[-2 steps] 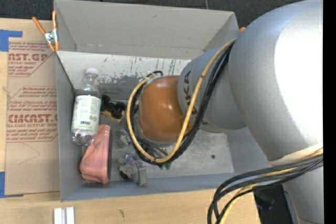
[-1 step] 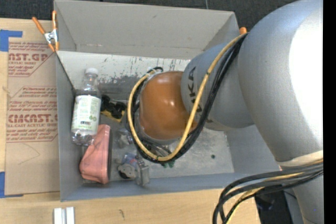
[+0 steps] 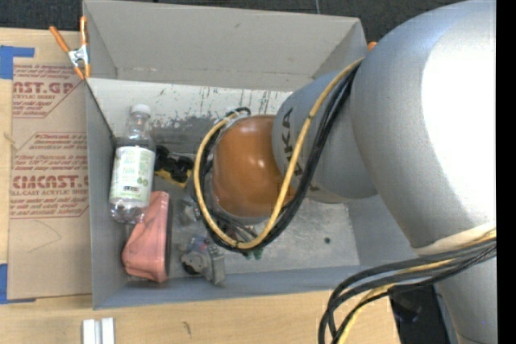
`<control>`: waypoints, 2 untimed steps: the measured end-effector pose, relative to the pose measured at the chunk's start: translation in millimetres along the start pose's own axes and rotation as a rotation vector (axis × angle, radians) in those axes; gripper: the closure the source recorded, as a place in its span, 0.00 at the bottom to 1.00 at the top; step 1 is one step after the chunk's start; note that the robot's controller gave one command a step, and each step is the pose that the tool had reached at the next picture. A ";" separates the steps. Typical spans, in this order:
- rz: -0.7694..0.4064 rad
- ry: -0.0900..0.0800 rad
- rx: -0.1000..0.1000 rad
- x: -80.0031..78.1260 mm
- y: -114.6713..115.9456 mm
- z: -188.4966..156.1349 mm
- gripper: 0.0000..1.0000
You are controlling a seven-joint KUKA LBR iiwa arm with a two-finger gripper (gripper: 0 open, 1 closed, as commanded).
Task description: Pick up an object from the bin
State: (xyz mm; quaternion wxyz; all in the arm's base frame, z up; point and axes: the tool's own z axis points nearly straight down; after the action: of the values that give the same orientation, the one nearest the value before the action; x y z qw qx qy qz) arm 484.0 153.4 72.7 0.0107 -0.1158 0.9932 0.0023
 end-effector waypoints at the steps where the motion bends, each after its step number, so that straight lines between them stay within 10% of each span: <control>1: -0.258 0.021 -0.002 2.2 8.2 3.2 1.00; 2: -0.258 0.021 -0.002 2.2 8.3 3.2 1.00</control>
Offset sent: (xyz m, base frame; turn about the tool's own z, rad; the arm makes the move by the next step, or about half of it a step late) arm 0.0000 0.0000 0.0000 0.0000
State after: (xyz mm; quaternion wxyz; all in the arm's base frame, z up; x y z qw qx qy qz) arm 480.0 161.0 69.5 0.0002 -0.2428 0.9701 0.0007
